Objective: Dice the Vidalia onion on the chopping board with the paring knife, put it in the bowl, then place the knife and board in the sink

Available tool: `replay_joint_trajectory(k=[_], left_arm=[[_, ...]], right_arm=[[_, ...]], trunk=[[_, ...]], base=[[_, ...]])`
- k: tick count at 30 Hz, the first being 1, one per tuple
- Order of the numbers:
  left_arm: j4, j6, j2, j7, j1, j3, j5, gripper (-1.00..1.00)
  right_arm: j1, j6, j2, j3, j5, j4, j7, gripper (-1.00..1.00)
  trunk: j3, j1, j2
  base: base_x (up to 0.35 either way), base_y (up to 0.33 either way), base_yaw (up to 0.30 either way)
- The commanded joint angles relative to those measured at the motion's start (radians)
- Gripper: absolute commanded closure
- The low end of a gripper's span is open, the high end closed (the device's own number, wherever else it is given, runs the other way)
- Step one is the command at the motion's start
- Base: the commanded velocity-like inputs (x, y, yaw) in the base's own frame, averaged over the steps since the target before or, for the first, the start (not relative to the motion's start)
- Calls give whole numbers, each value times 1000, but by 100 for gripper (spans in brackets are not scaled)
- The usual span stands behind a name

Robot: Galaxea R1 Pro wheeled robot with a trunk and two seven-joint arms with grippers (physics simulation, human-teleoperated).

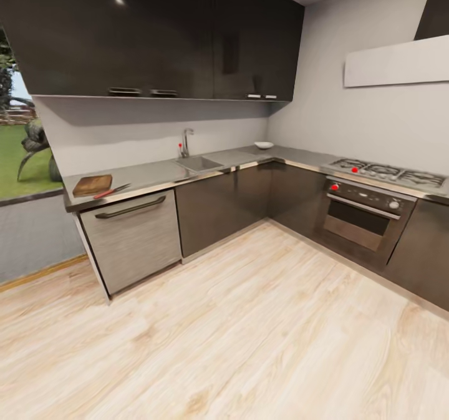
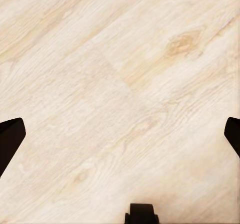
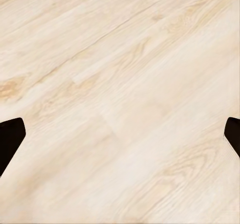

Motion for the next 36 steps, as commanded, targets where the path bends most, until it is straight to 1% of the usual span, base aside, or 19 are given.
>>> replay_joint_trajectory(k=[1, 10, 19, 24, 36], left_arm=[[-1, -1, 0, 0, 0, 1, 0, -100], [0, -1, -2, 0, 0, 0, 0, -100], [3, -1, -2, 0, 0, -1, -2, -100], [19, -1, -1, 0, 0, 2, -2, -100], [20, -1, 0, 0, 0, 2, -1, -100]], right_arm=[[0, -2, 0, 1, 1, 0, -1, -100], [0, -2, -1, -1, 0, 0, -1, -100], [0, -2, -2, -2, 0, 0, -2, -100], [0, -3, -2, -2, 0, 0, -2, -100], [0, -4, -2, -1, 0, 0, -3, -100]], trunk=[[-1, 1, 0], [-1, 1, 0], [-1, 1, 0], [-1, 1, 0], [-1, 1, 0]], base=[[319, -119, 0], [311, -138, 0], [238, -195, 14], [188, -190, 209], [190, -190, 249]])
